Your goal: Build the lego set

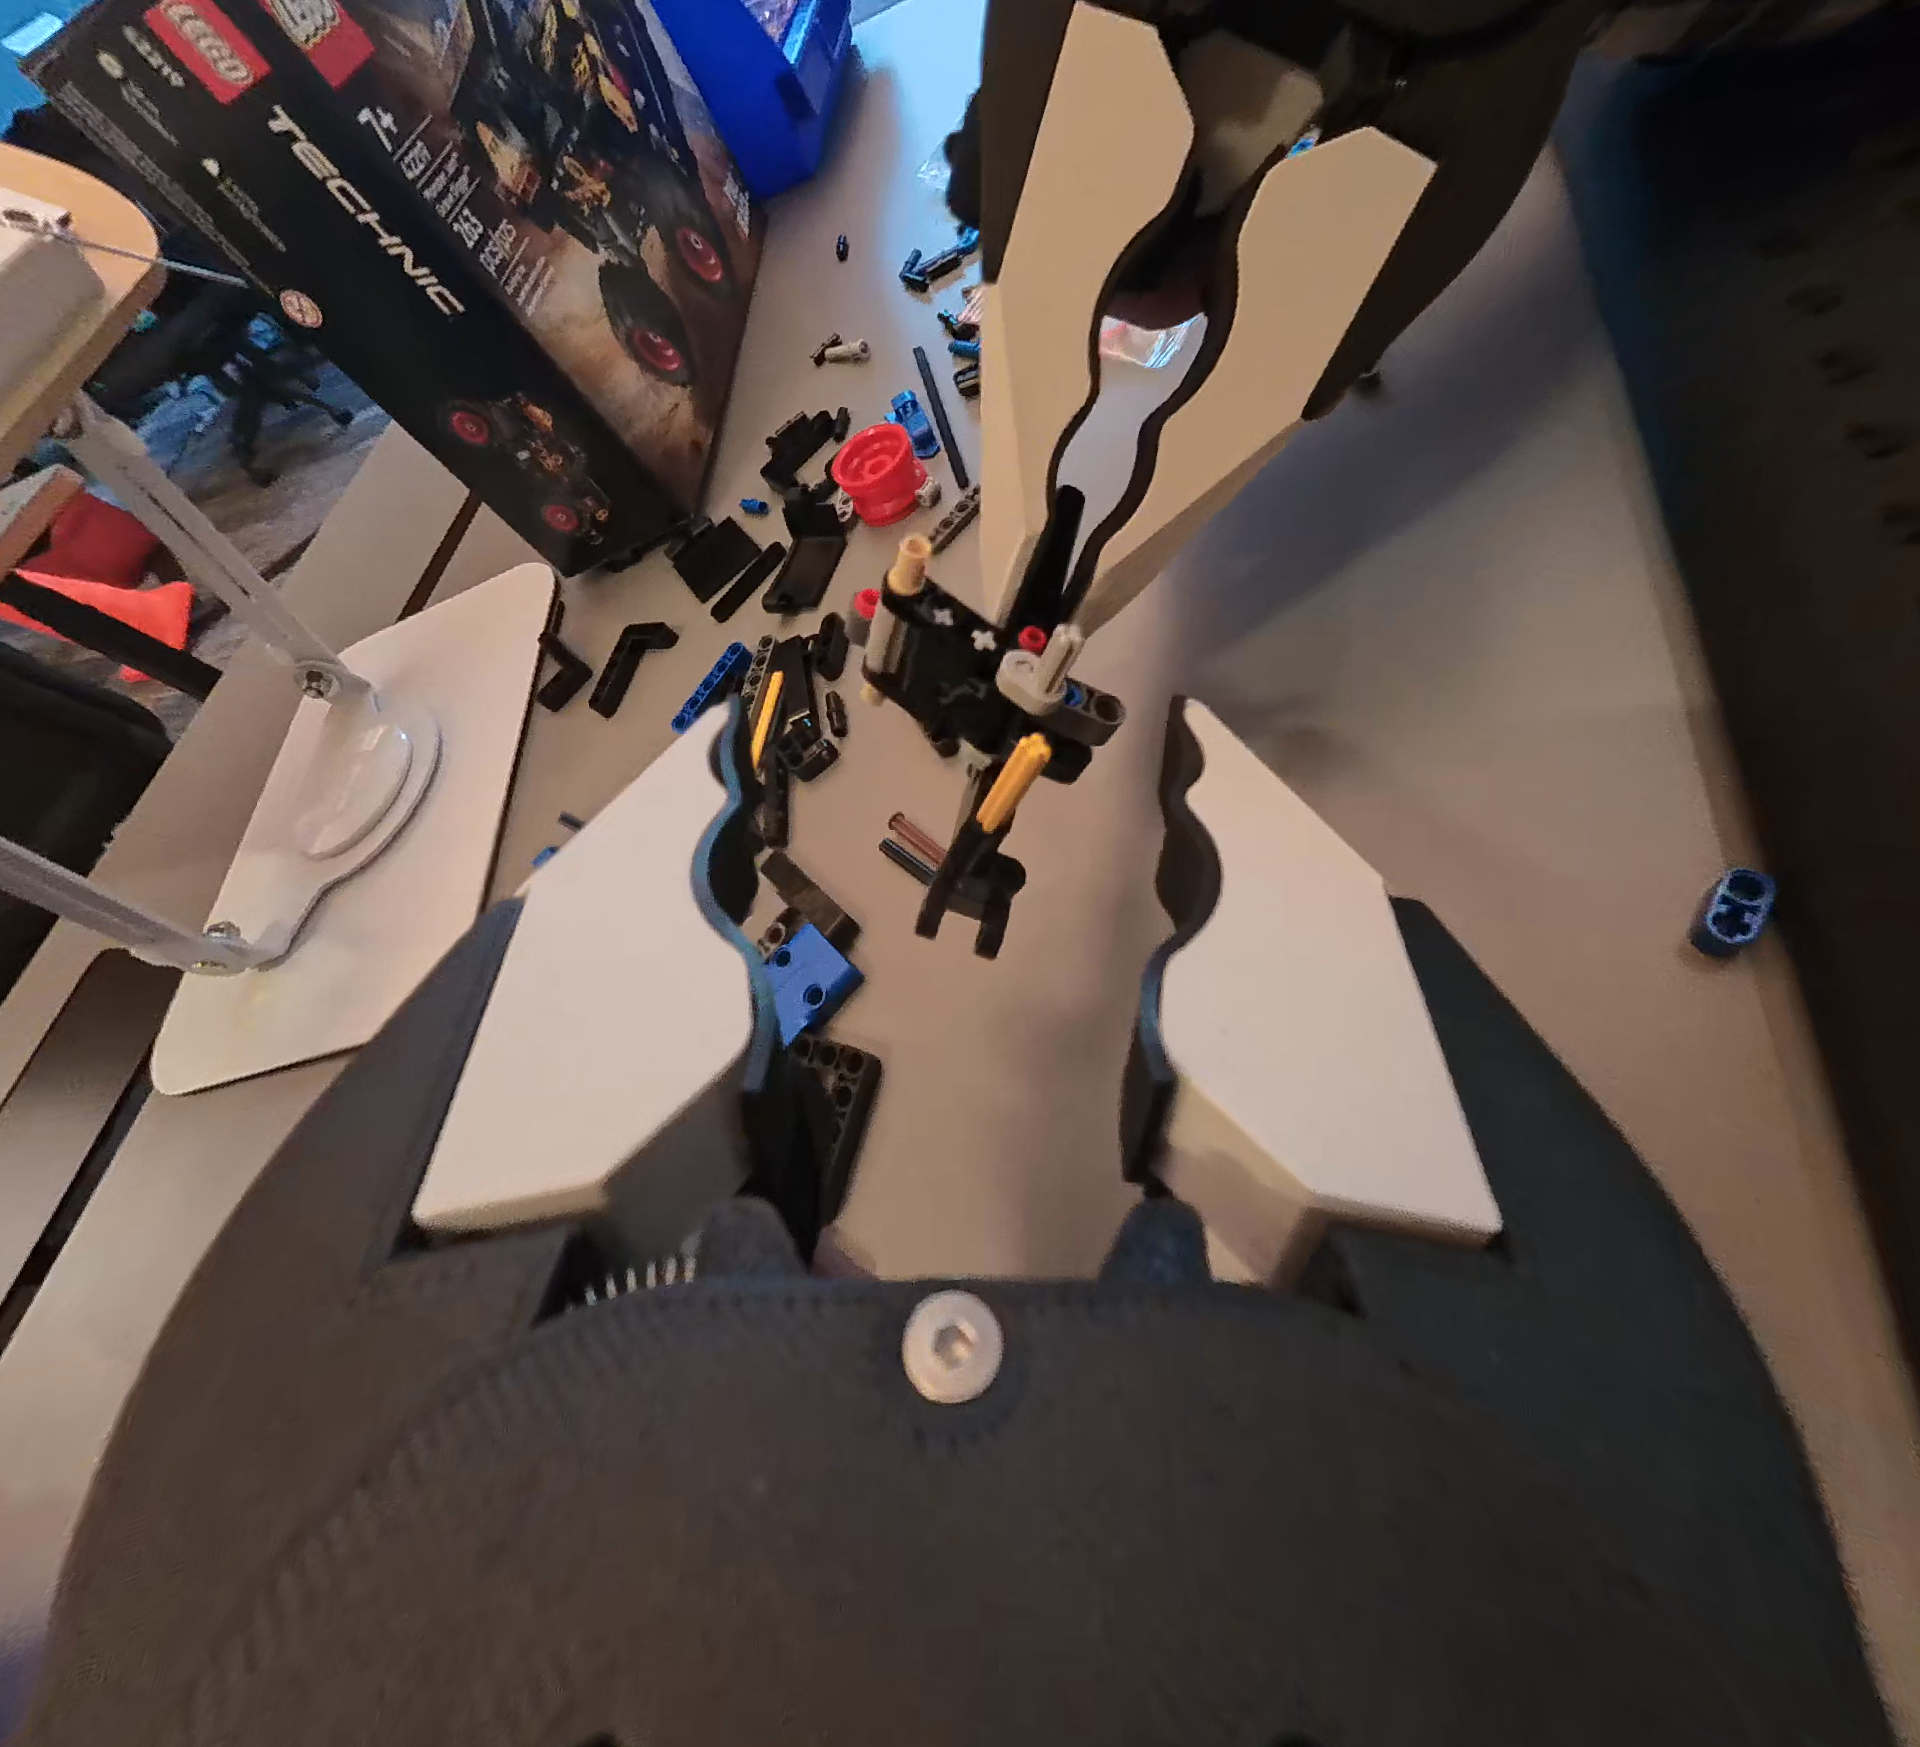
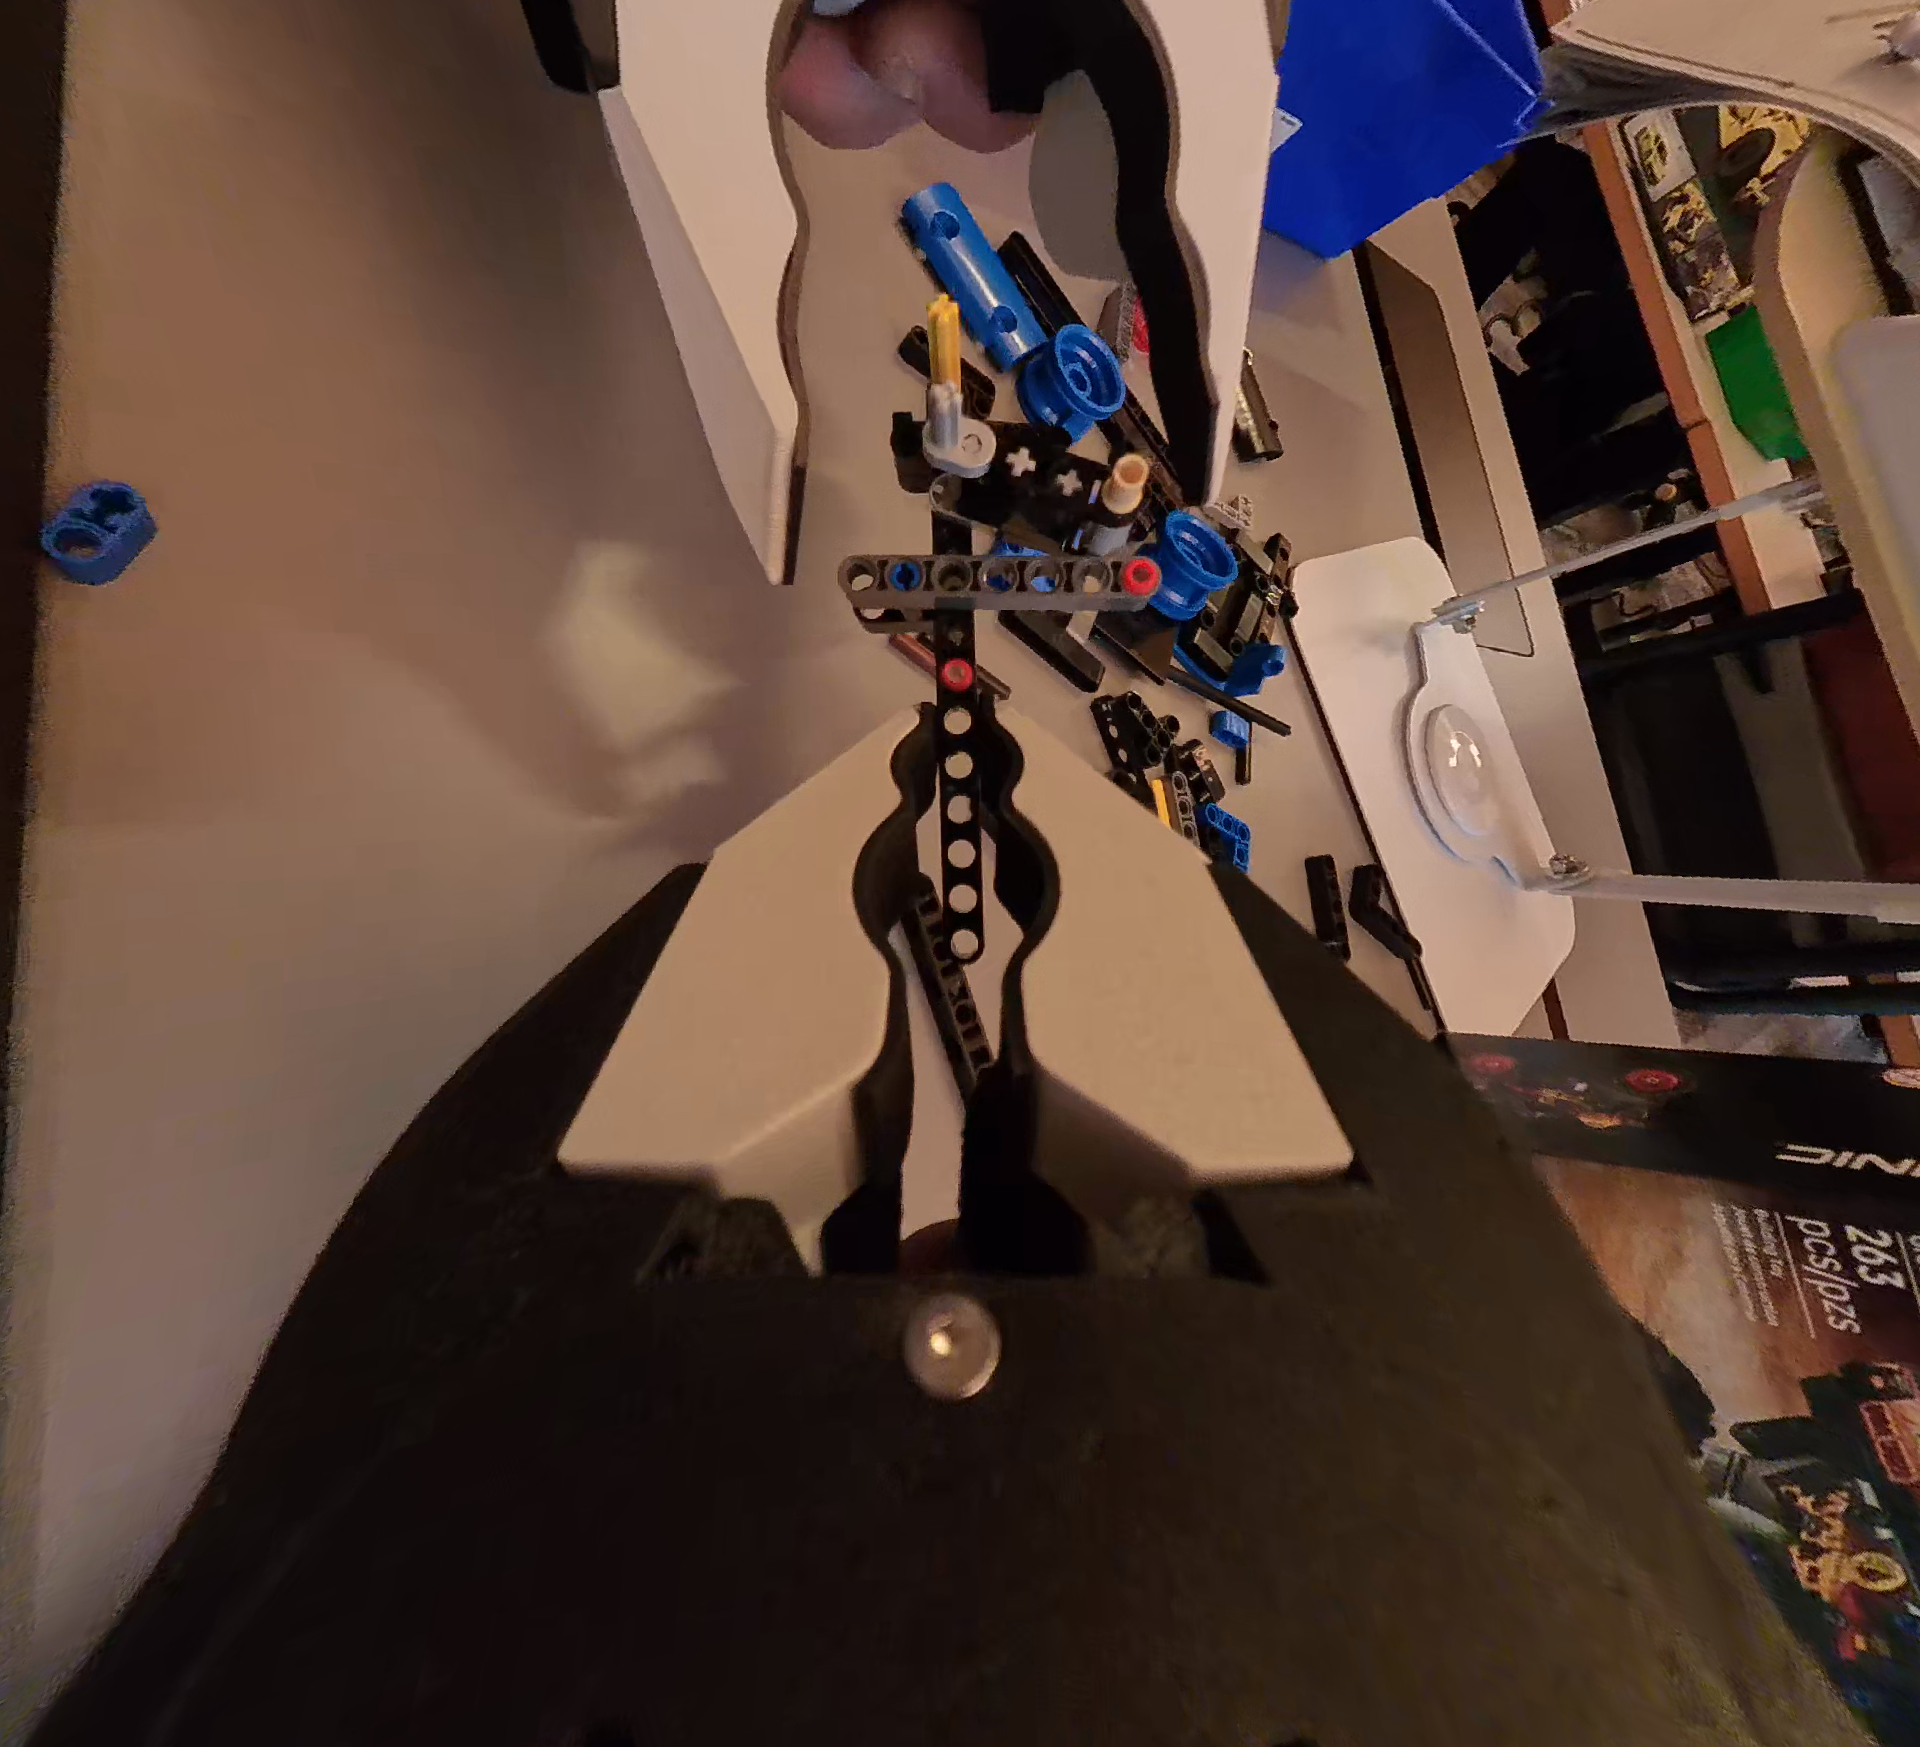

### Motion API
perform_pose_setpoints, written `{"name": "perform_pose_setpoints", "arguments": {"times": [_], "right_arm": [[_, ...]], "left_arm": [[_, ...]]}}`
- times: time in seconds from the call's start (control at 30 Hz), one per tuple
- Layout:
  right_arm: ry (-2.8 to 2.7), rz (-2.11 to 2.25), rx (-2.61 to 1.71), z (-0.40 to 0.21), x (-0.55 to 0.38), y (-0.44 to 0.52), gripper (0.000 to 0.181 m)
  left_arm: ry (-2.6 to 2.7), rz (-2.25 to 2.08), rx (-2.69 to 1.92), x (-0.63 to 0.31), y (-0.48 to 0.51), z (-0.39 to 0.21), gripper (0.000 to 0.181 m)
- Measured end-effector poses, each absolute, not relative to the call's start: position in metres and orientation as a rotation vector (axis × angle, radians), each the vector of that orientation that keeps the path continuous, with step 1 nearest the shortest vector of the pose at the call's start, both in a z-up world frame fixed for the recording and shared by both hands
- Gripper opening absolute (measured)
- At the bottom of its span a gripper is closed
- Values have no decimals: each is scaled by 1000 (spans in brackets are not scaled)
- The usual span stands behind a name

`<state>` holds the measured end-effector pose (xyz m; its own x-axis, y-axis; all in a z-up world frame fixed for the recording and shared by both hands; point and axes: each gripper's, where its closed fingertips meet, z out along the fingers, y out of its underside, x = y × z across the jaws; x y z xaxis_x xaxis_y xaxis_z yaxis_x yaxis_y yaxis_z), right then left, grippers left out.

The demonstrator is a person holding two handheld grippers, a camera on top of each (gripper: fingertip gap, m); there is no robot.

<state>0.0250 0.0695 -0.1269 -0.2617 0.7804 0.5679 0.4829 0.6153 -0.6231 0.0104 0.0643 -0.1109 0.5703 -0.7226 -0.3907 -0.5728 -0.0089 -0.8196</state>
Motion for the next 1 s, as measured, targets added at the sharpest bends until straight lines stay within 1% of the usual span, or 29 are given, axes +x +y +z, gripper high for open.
{"name": "perform_pose_setpoints", "arguments": {"times": [0.13,0.23,0.5,1.0], "right_arm": [[-1928,399,-987,-128,24,67,6],[-1940,384,-968,-130,24,65,6],[-1914,342,-929,-126,22,65,6],[-1849,367,-929,-118,20,68,6]], "left_arm": [[1119,-151,-1671,13,62,-112,71],[1145,-121,-1653,15,62,-113,74],[1189,-81,-1635,17,61,-117,51],[1155,-41,-1620,9,65,-109,53]]}}
